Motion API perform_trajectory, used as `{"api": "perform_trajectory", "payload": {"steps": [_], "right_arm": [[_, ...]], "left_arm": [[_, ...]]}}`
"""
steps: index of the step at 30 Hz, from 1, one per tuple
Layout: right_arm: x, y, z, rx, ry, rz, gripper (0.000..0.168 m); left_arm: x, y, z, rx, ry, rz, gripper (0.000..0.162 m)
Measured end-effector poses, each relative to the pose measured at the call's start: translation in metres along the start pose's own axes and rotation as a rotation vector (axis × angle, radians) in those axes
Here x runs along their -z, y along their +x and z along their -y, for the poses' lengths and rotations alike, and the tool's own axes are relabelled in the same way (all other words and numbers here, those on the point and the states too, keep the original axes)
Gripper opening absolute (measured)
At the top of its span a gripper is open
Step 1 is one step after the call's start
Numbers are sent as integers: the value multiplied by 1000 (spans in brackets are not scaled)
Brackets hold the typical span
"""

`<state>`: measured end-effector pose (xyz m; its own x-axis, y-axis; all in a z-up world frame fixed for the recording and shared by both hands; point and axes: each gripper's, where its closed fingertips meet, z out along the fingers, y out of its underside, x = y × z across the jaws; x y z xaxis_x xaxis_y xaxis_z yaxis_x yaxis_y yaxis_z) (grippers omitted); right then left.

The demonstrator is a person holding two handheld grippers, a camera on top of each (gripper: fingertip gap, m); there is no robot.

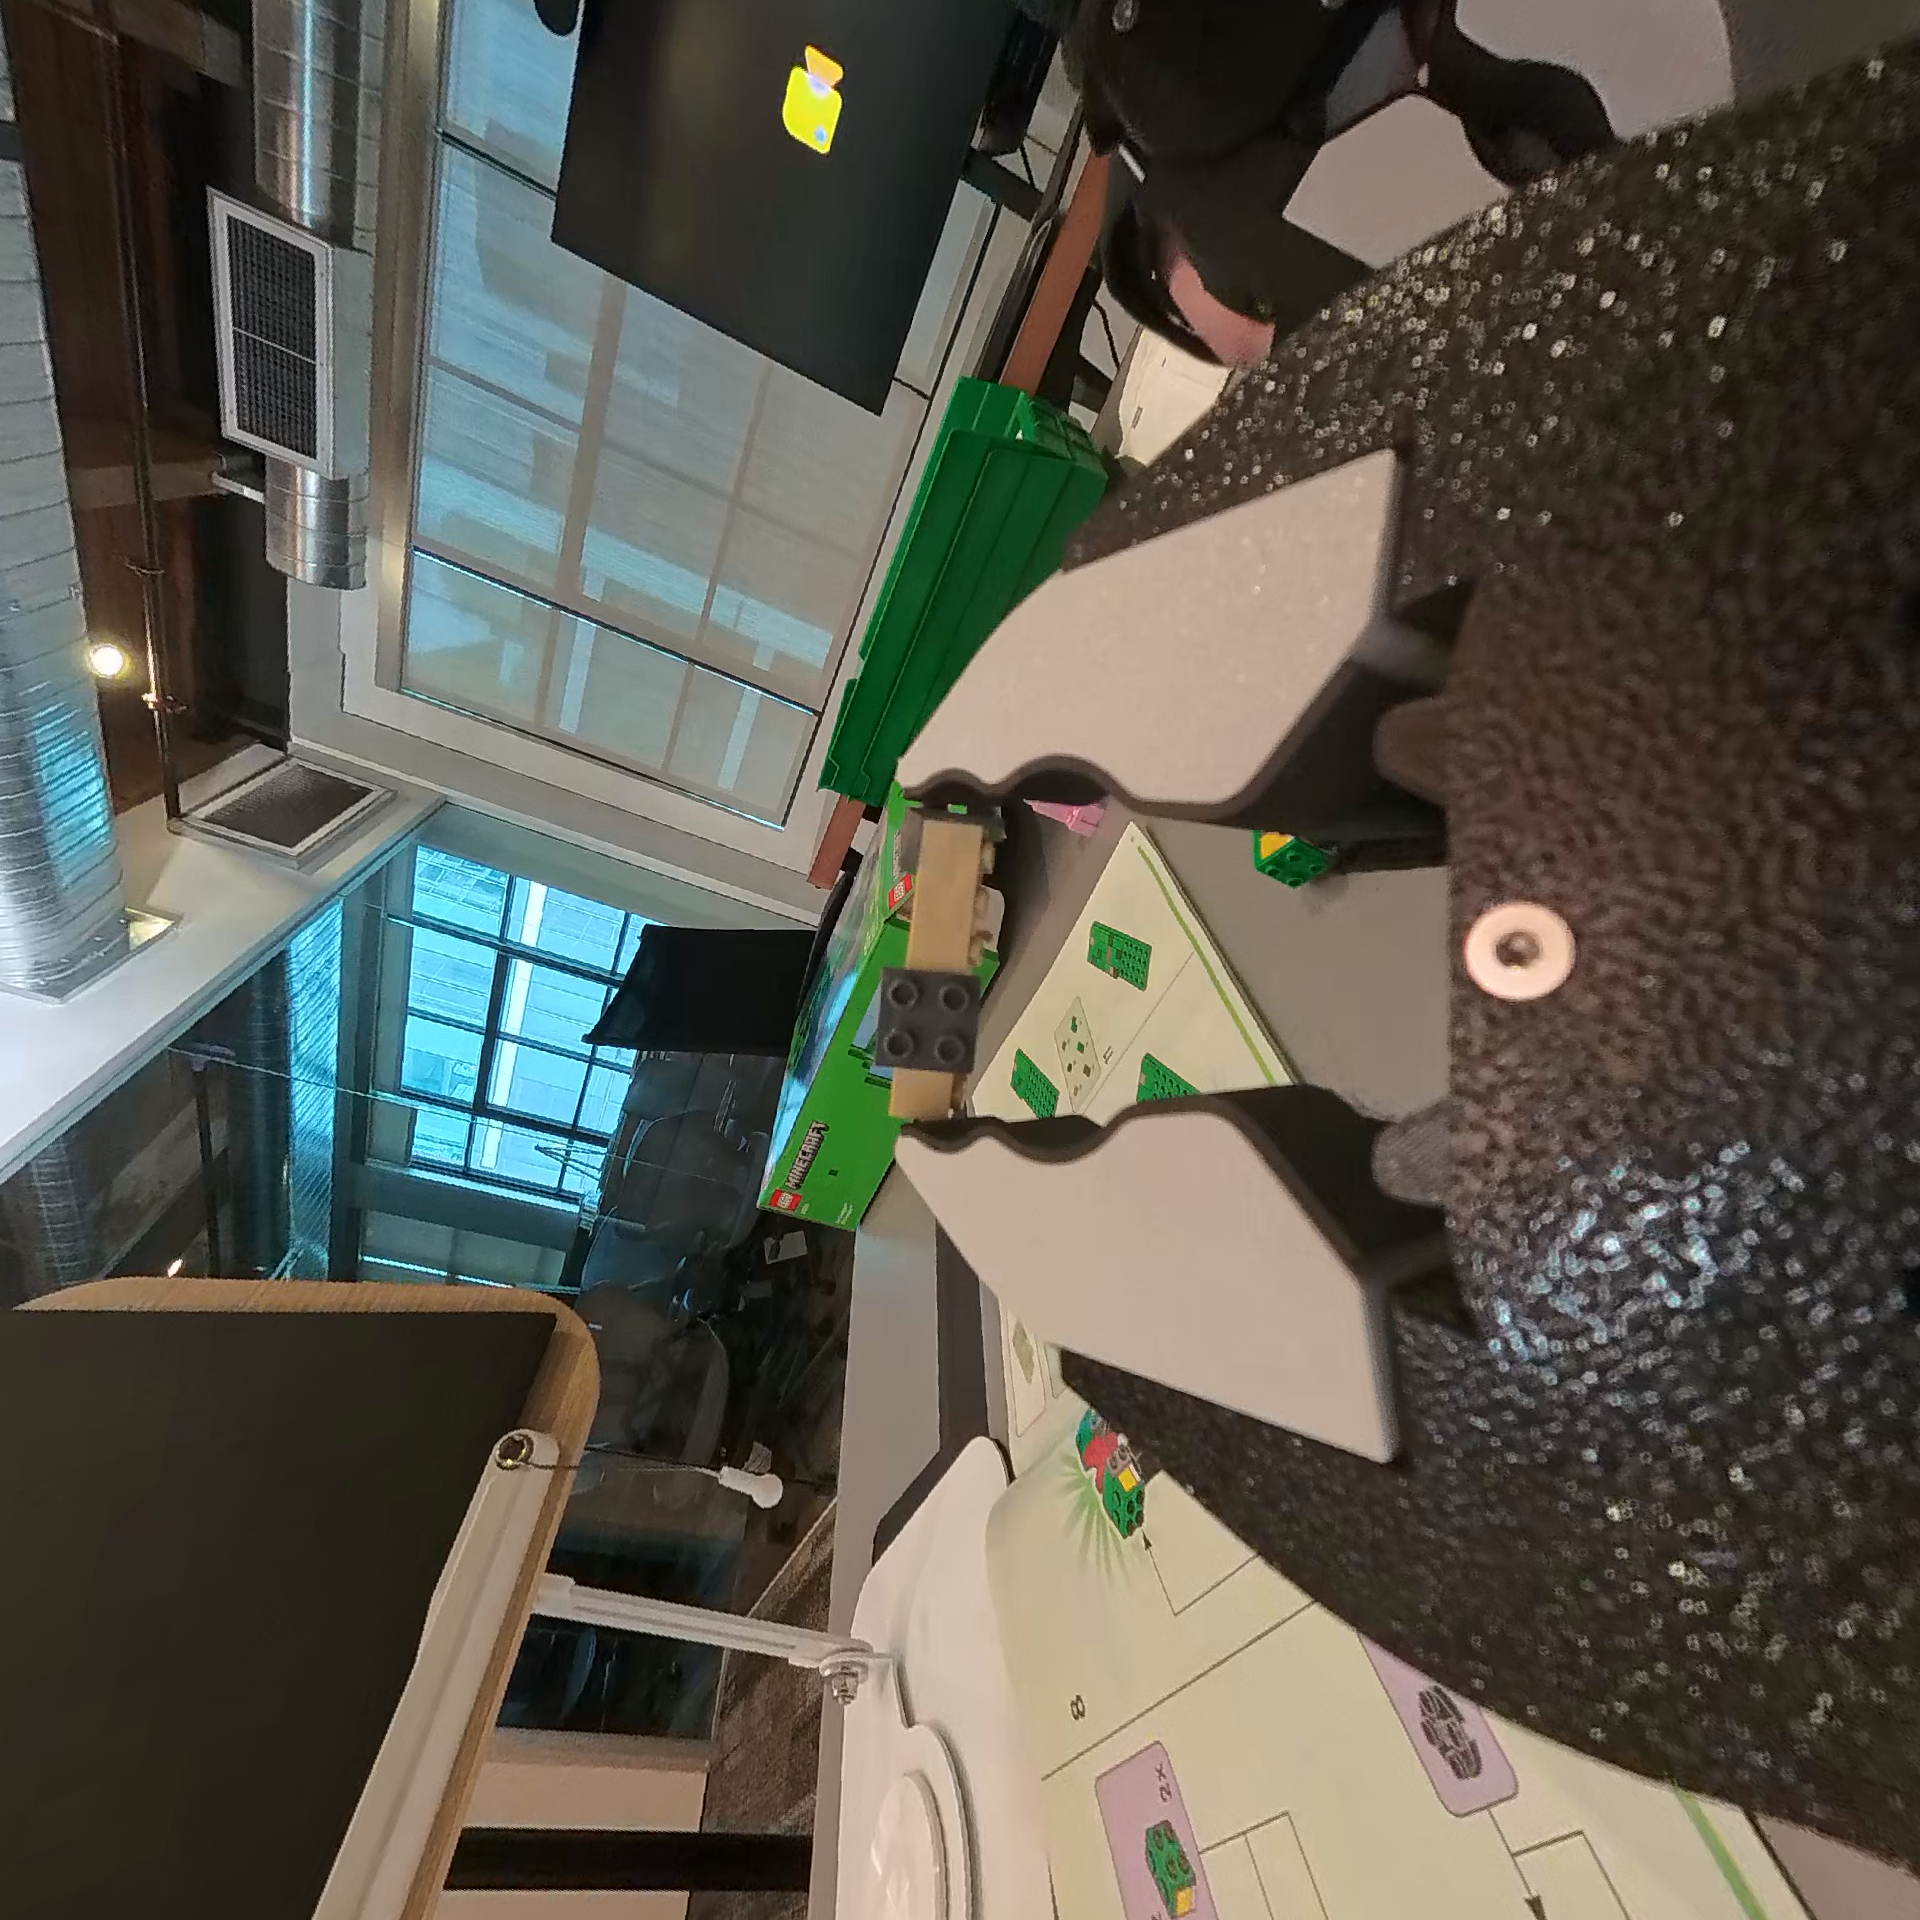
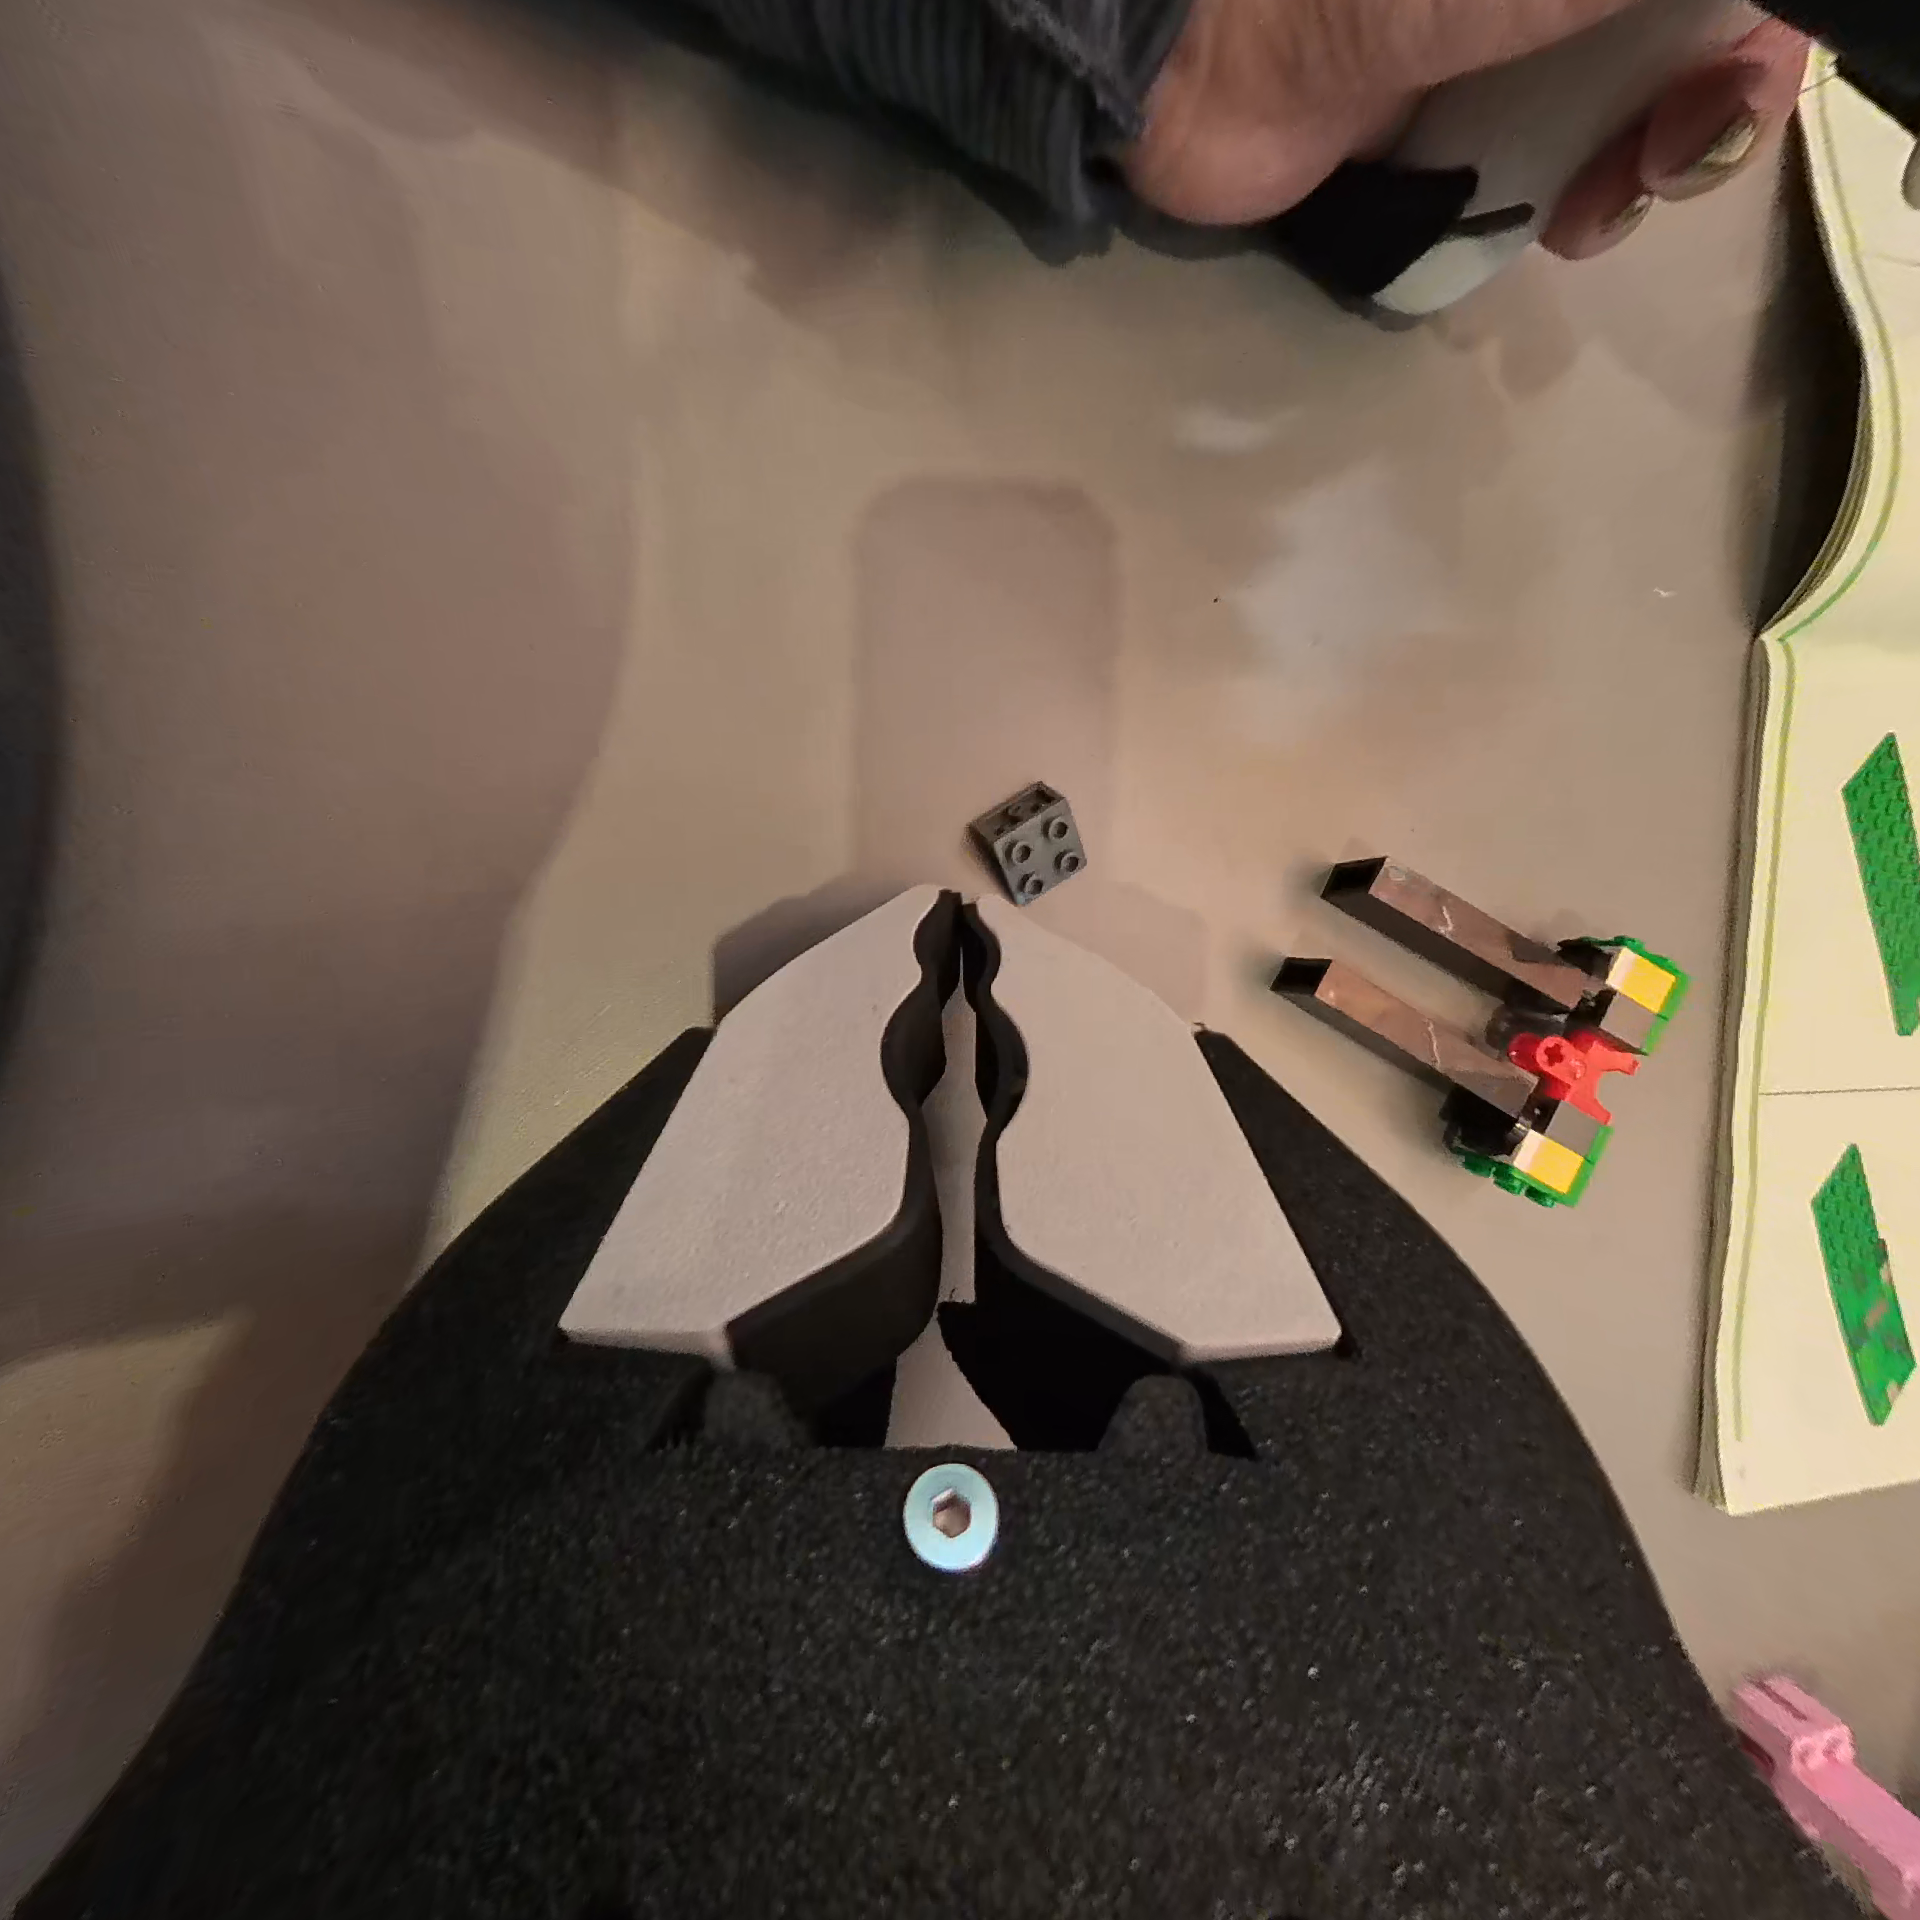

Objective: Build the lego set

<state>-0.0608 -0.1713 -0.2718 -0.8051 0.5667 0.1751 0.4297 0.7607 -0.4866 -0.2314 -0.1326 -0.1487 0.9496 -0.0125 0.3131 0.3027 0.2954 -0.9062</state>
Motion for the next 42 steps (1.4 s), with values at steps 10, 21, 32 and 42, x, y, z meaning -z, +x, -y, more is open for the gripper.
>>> {"api": "perform_trajectory", "payload": {"steps": [10,21,32,42], "right_arm": [[-10,11,2,27,-11,-73,0],[-5,35,8,-136,59,-196,0],[-10,12,11,-215,23,-150,0],[-9,34,10,-322,79,-248,0]], "left_arm": [[0,-1,0,9,2,1,57],[1,-2,1,20,7,1,57],[1,-3,2,38,17,1,57],[0,-2,1,47,13,-6,57]]}}
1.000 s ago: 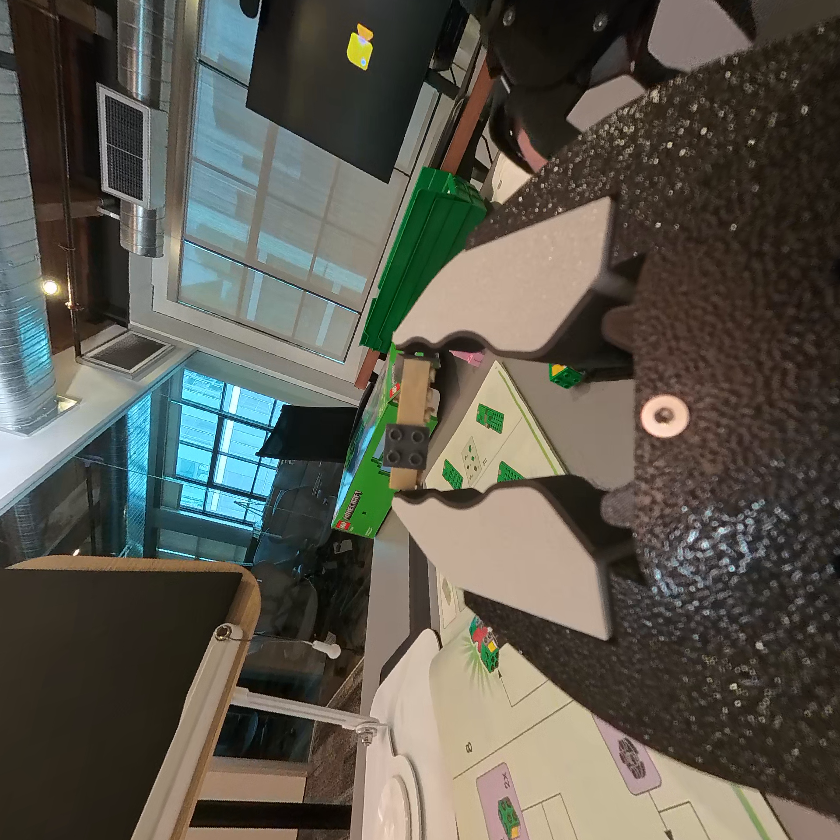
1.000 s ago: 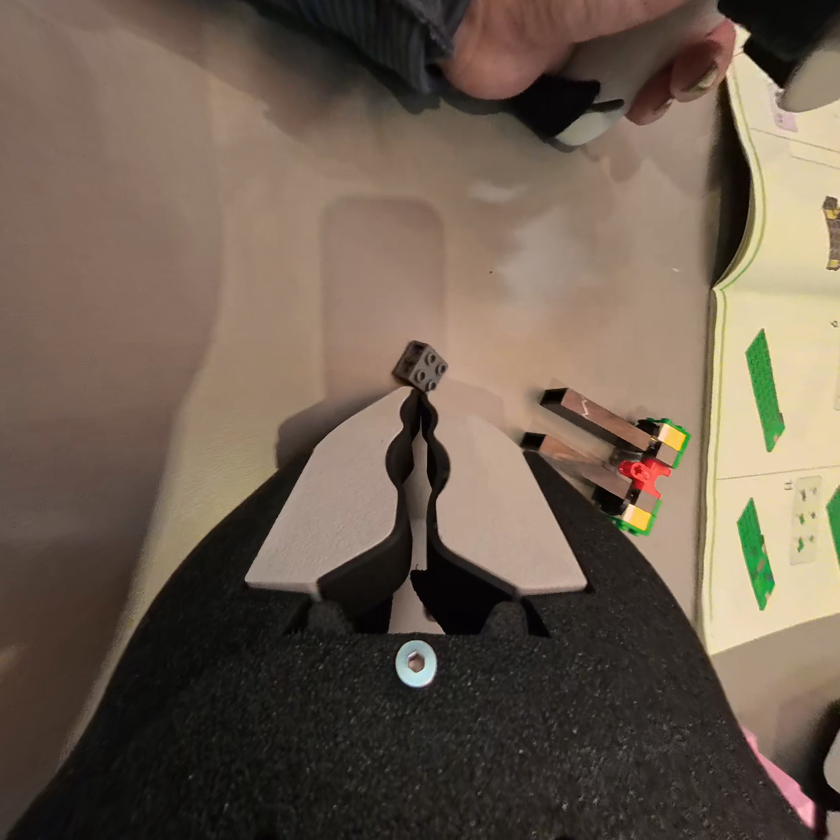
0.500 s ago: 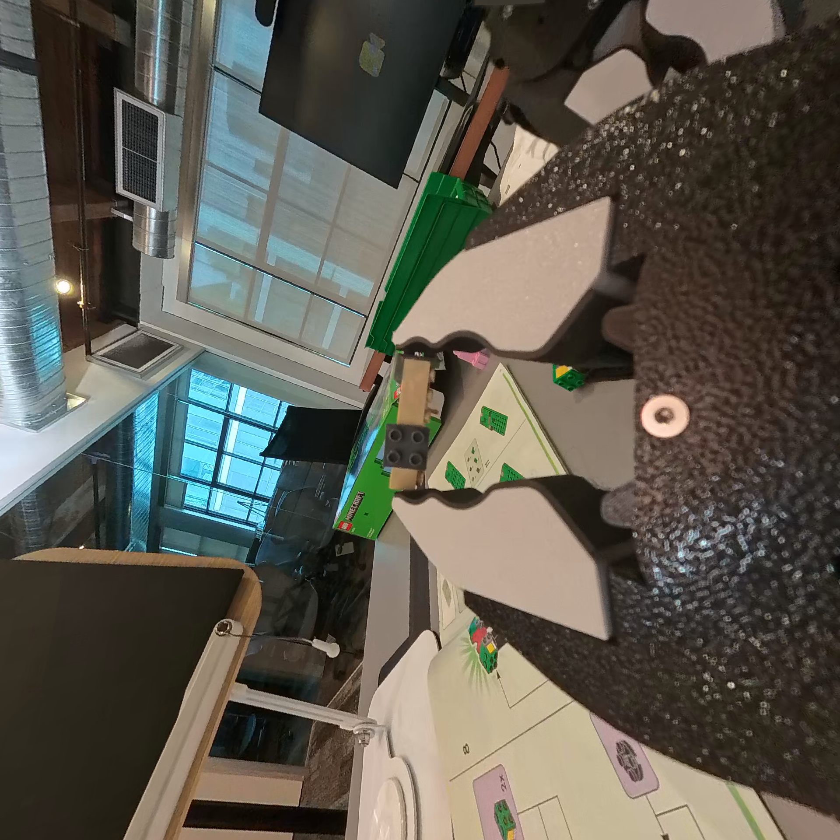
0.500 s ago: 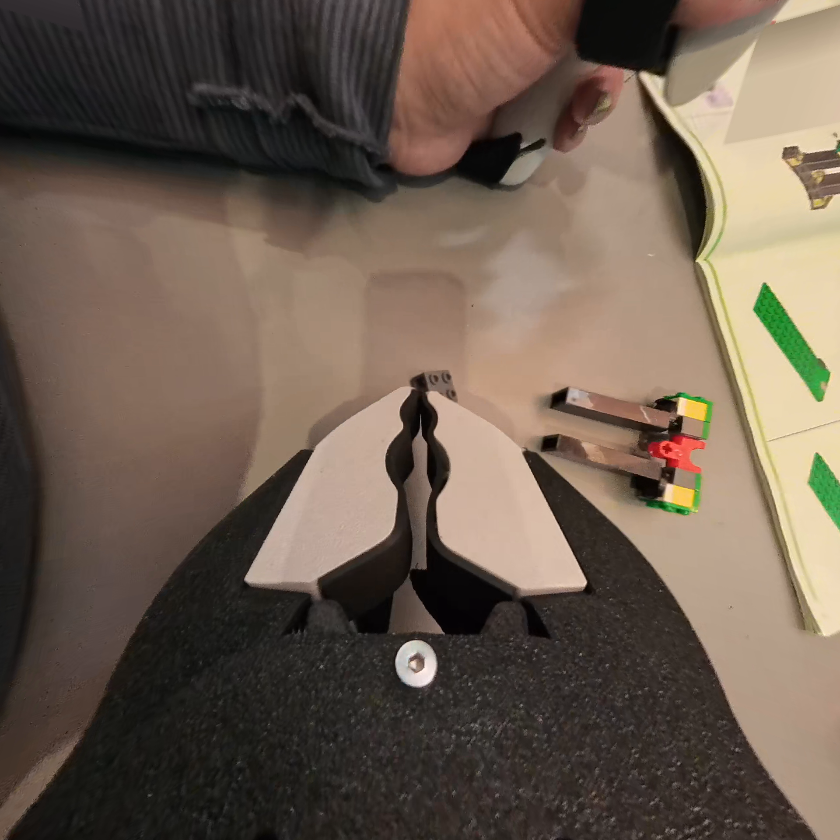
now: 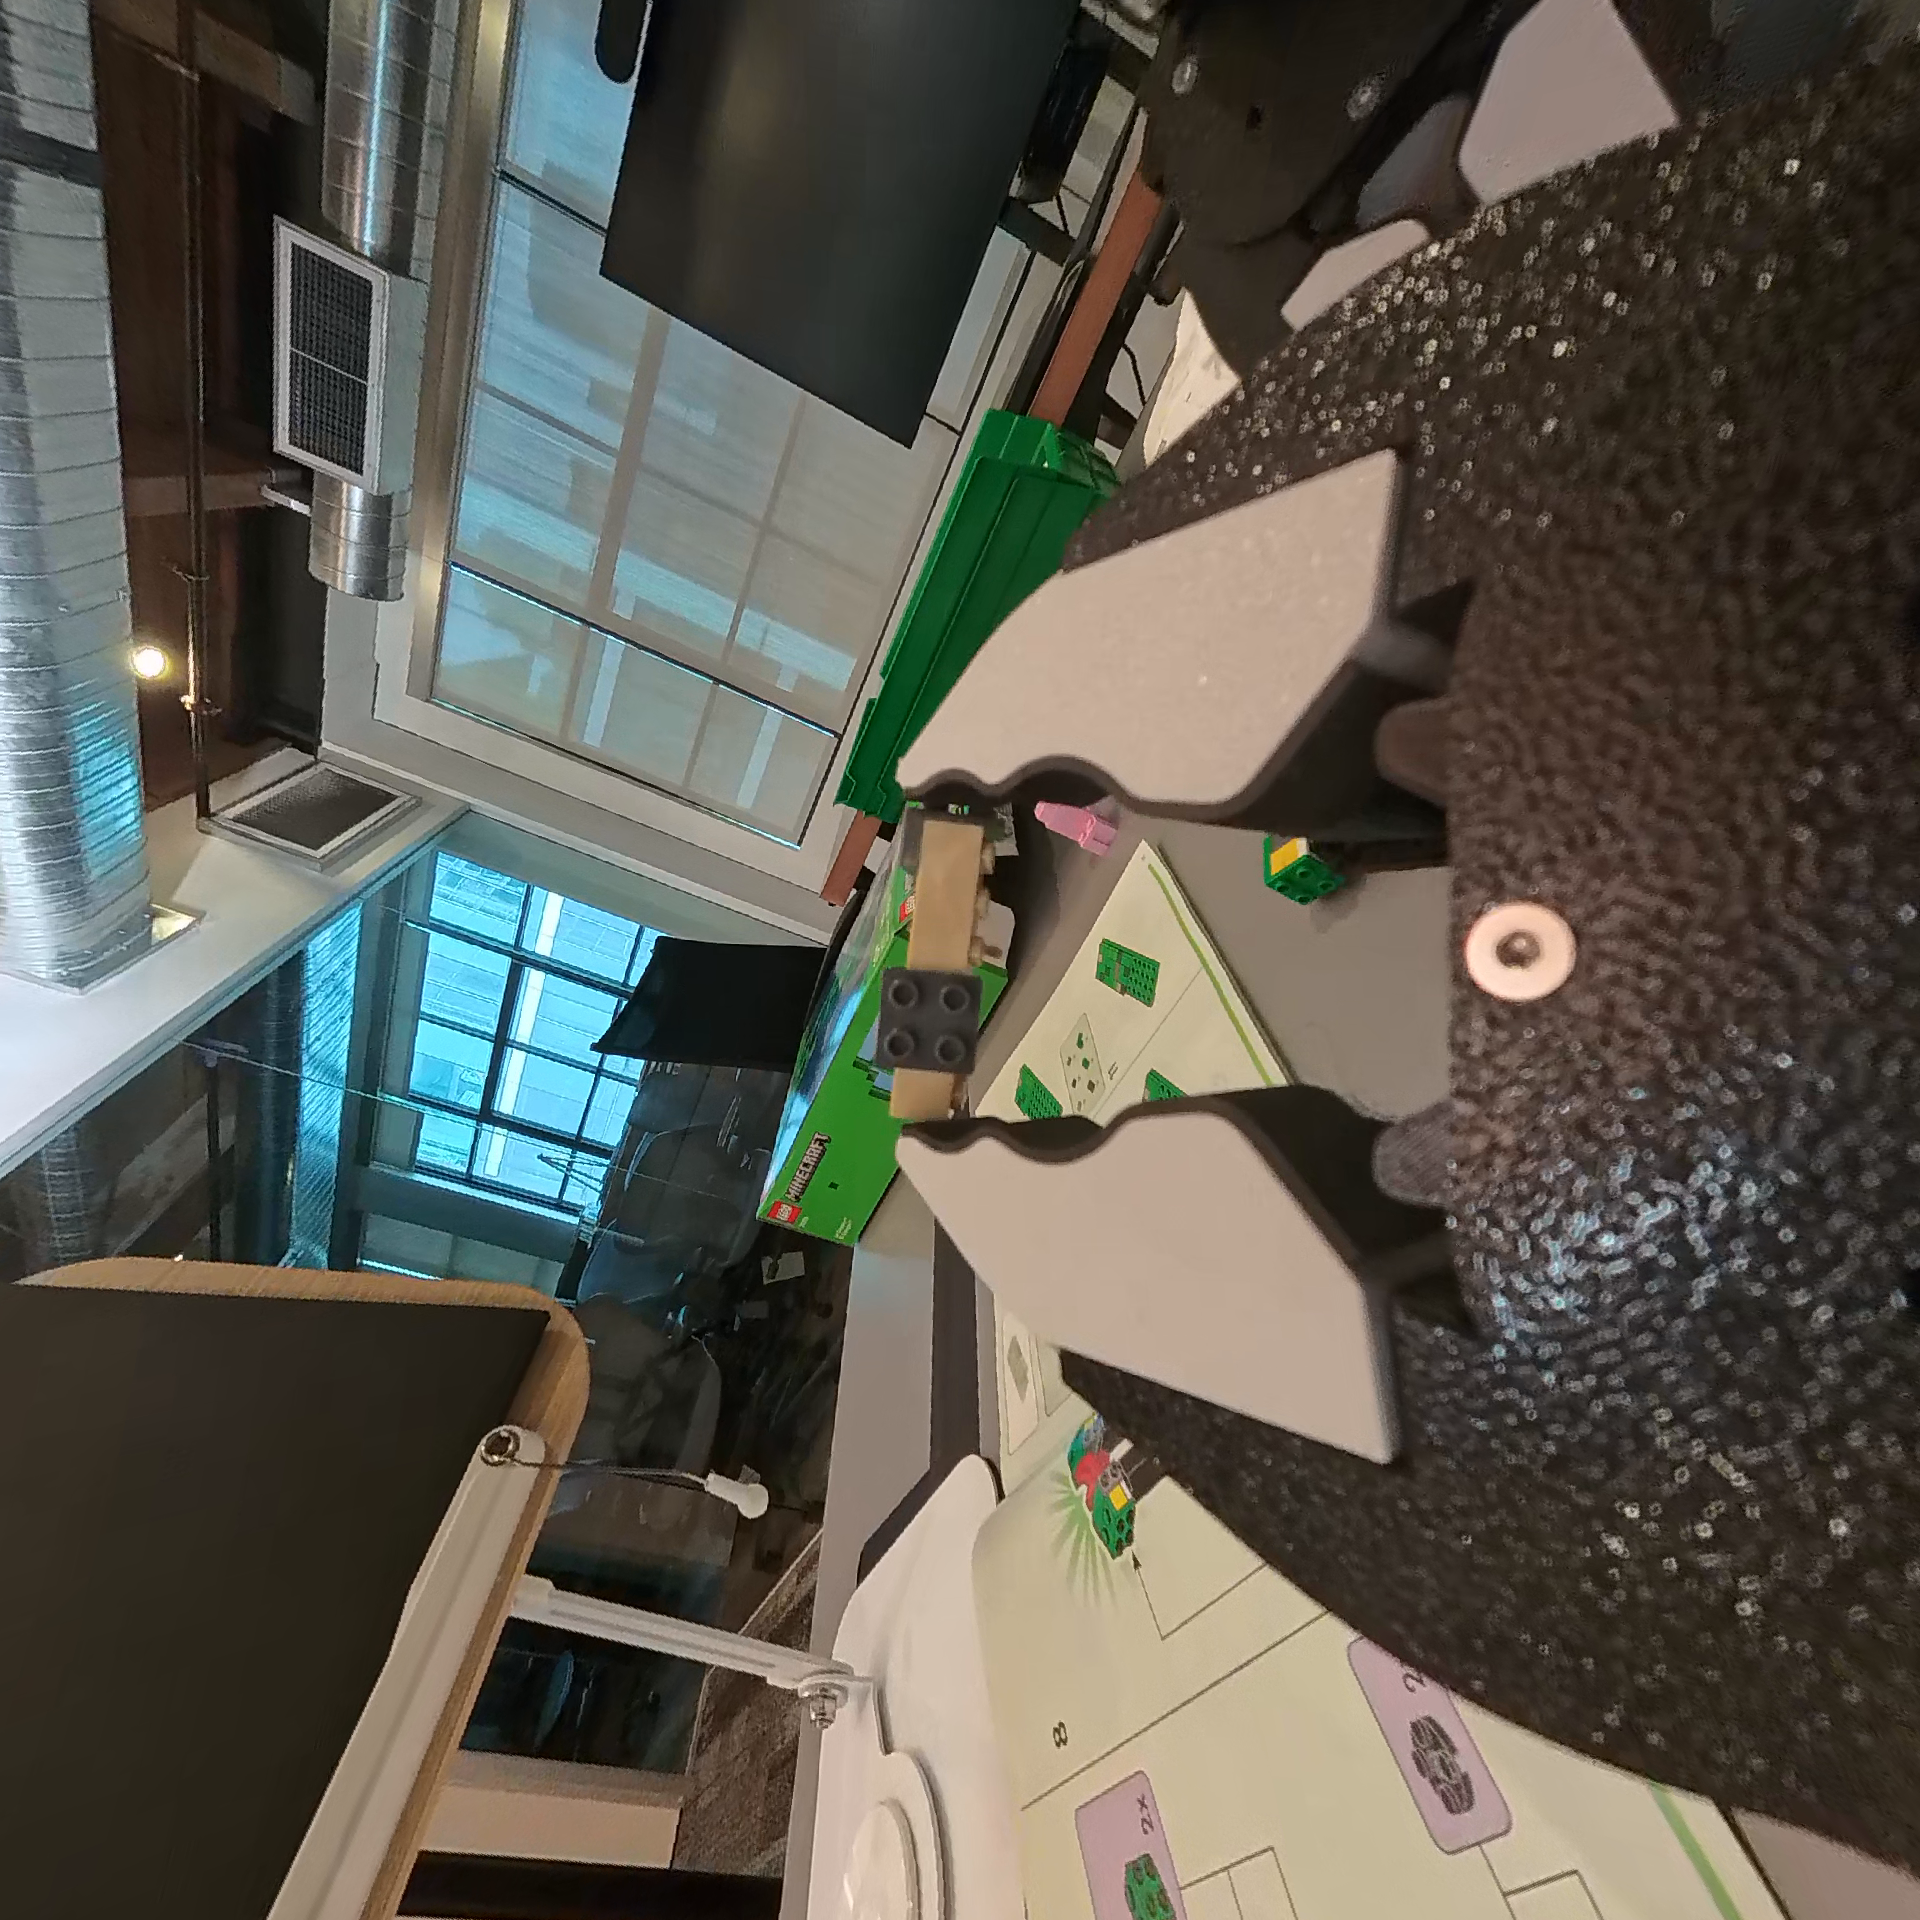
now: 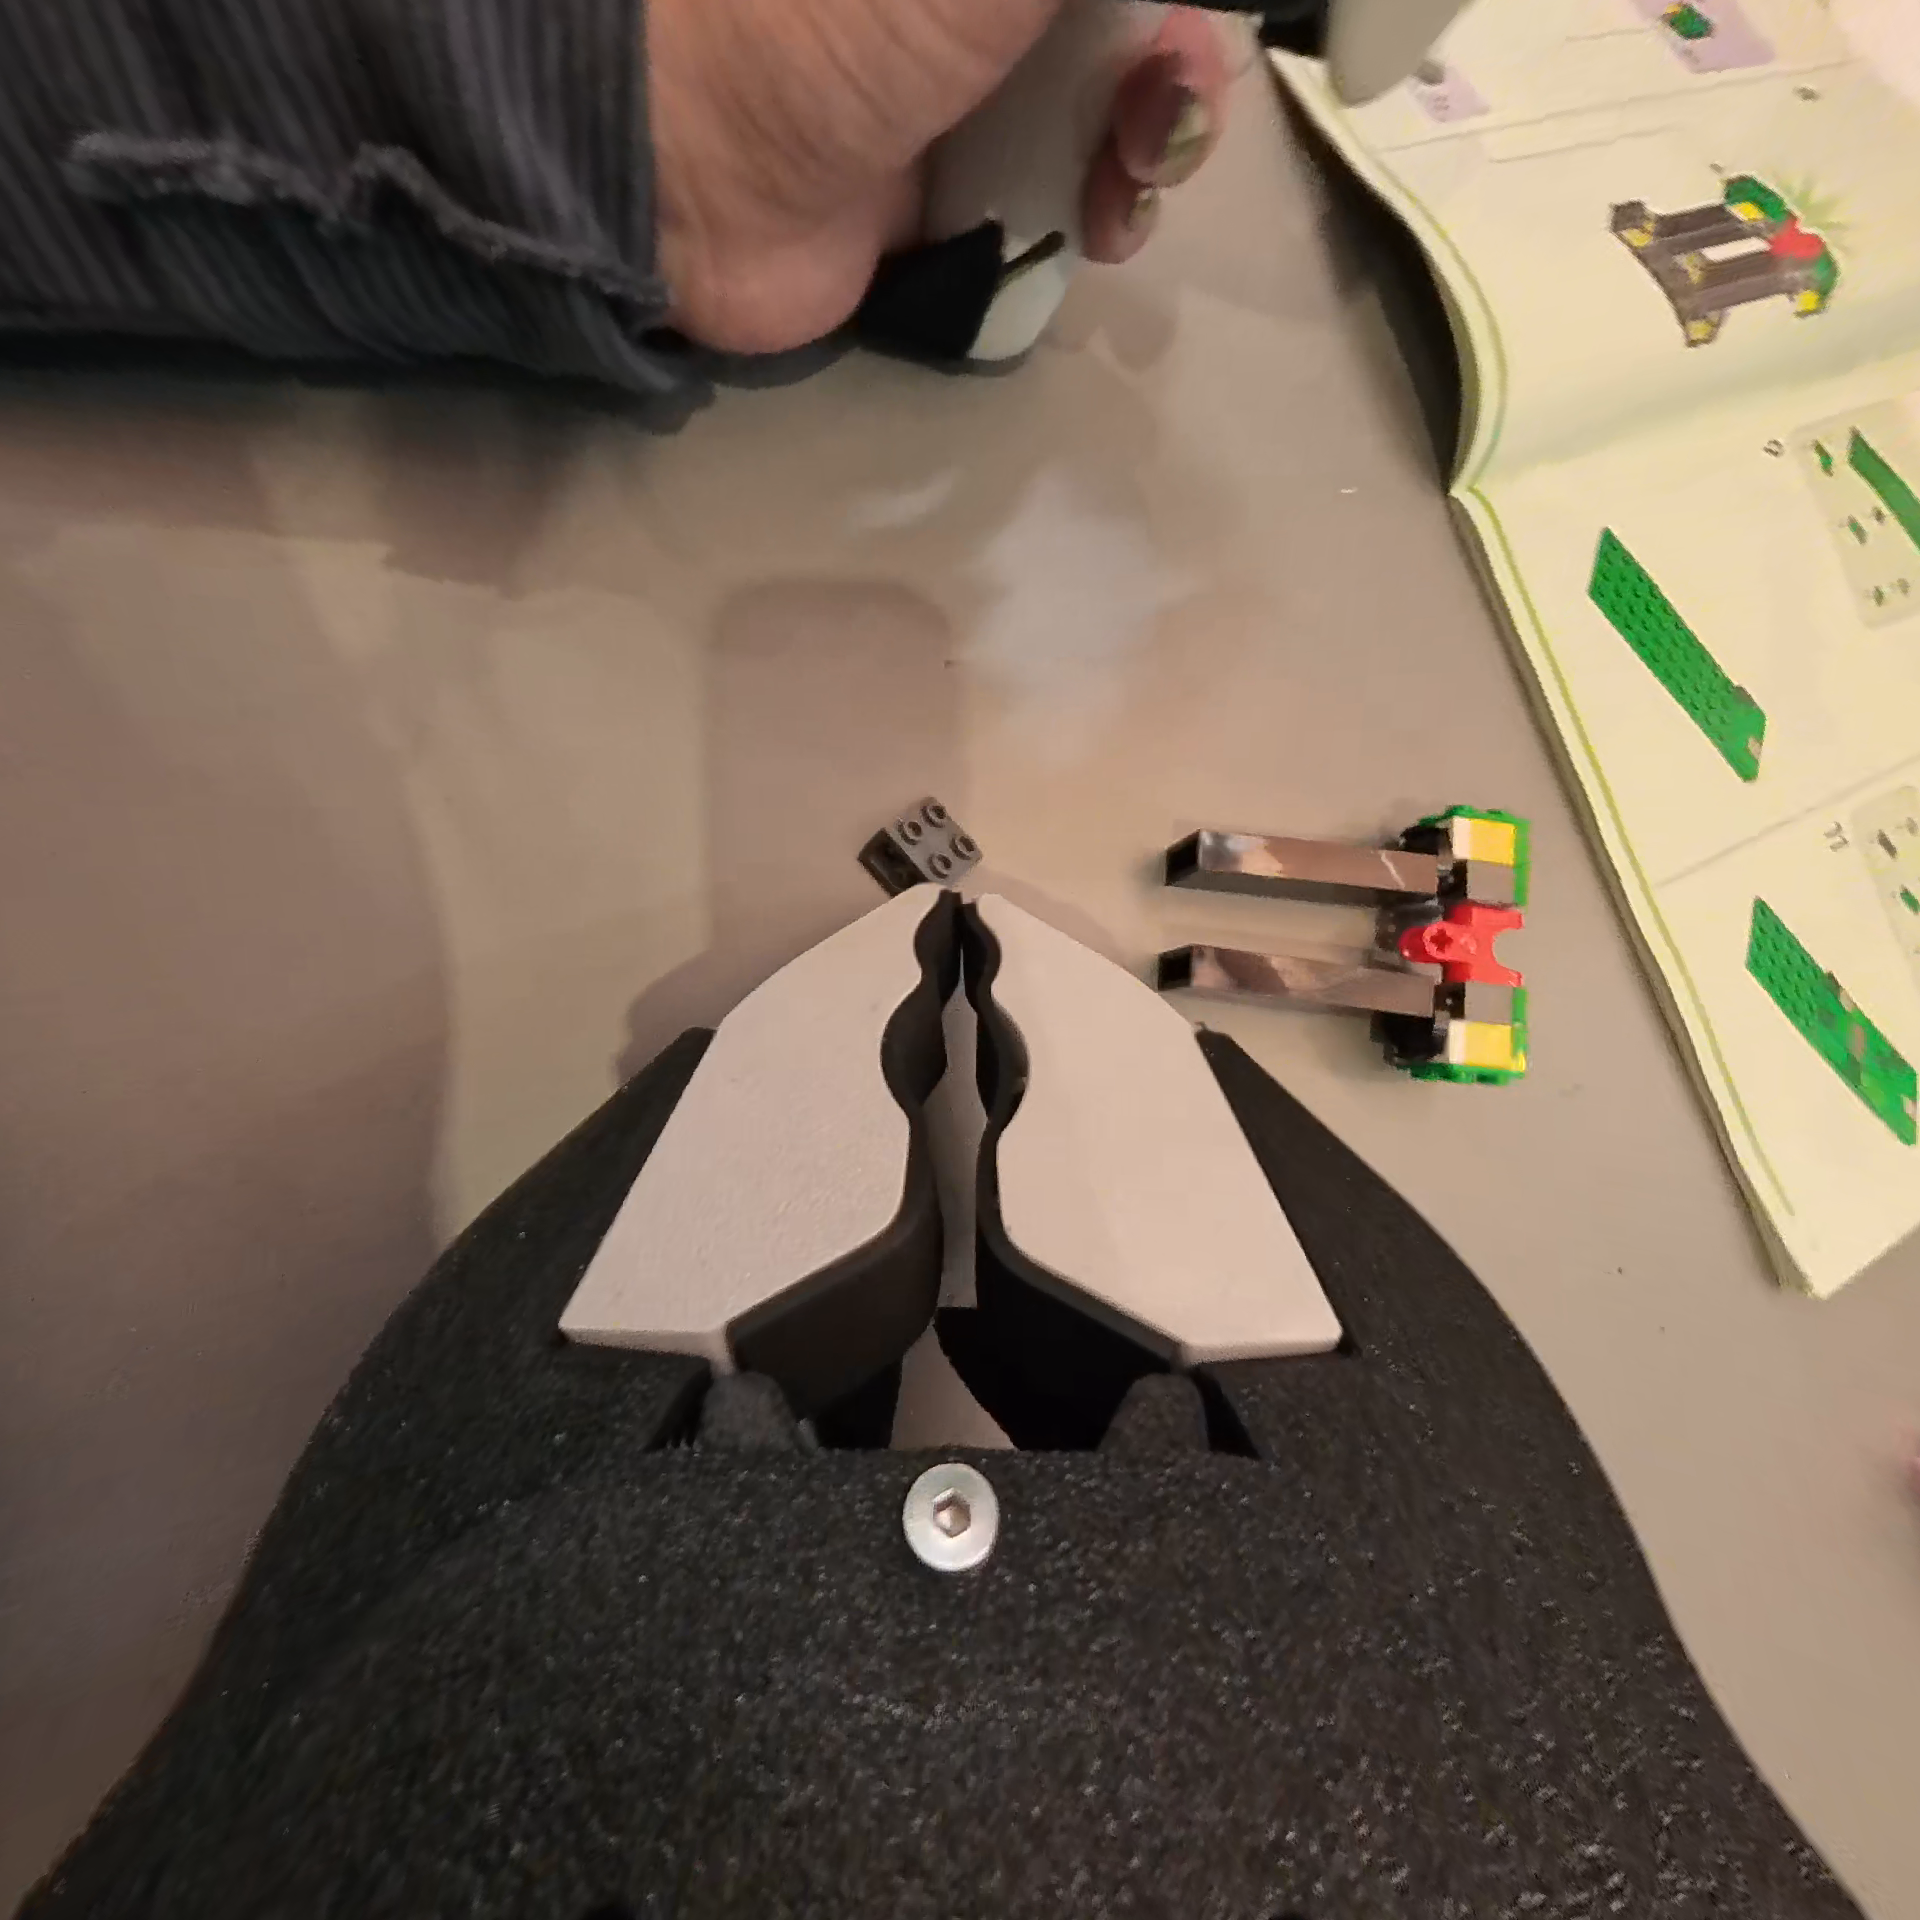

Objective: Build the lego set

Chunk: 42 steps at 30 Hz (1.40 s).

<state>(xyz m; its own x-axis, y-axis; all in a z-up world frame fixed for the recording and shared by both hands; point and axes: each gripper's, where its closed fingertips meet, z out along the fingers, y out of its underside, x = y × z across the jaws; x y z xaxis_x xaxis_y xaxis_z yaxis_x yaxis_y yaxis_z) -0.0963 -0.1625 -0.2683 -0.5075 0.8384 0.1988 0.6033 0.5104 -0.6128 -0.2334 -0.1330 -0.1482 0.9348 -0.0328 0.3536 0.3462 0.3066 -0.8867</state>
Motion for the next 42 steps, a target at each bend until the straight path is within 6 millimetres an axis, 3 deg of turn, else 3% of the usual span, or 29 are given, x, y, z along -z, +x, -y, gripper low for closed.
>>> {"api": "perform_trajectory", "payload": {"steps": [4,6,17,24,35,42], "right_arm": [[5,-1,5,-171,67,9,1],[5,-1,5,-239,75,12,11],[-7,-6,7,-449,91,97,23],[-8,-7,5,-345,59,68,7],[-6,-6,1,-145,47,81,3],[-1,-3,5,-169,59,44,3]], "left_arm": [[0,0,0,2,-1,-1,57],[-1,1,-1,3,-1,-3,57],[-1,3,-2,-3,-7,-9,57],[-1,3,-2,-3,-7,-9,57],[-2,3,-2,-3,-9,-10,57],[-2,3,-2,-1,-9,-11,57]]}}
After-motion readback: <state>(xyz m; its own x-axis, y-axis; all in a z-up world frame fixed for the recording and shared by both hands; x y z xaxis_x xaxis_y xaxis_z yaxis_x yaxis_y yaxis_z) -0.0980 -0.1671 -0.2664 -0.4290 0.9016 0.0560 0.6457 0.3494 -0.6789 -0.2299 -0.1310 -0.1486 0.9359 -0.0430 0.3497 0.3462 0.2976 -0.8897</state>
